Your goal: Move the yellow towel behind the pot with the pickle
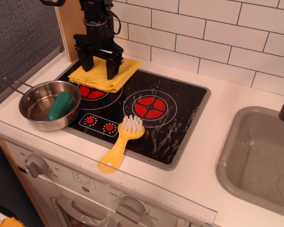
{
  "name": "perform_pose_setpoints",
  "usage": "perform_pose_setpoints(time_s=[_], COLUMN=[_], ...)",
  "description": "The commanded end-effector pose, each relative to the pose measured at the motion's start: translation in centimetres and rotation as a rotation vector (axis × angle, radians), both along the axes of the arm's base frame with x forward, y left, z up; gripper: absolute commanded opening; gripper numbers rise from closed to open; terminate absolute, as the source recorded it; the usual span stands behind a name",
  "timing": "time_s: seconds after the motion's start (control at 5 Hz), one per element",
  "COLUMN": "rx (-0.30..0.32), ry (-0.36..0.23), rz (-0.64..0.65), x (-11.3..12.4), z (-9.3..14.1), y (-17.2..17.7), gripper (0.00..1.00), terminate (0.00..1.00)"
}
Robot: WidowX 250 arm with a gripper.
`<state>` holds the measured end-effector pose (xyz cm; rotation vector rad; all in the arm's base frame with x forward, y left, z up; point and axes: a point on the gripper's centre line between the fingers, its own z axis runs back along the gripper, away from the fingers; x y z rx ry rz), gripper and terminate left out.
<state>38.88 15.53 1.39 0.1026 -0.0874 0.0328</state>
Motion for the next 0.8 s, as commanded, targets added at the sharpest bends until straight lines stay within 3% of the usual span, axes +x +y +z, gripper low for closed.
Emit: perform_pose_setpoints(time_s=[0.0, 0.2, 0.6], rx=[-0.101, -0.126, -0.075], ry=[-0.108, -0.161, -0.117], rz=[-0.035, -0.091, -0.209], x=[0.7, 1.0, -0.3], z=[3.8, 6.8, 9.0], y=[1.1, 0.6, -1.3], gripper=[1.00, 1.00, 1.00], terminate=[0.00, 0.00, 0.00])
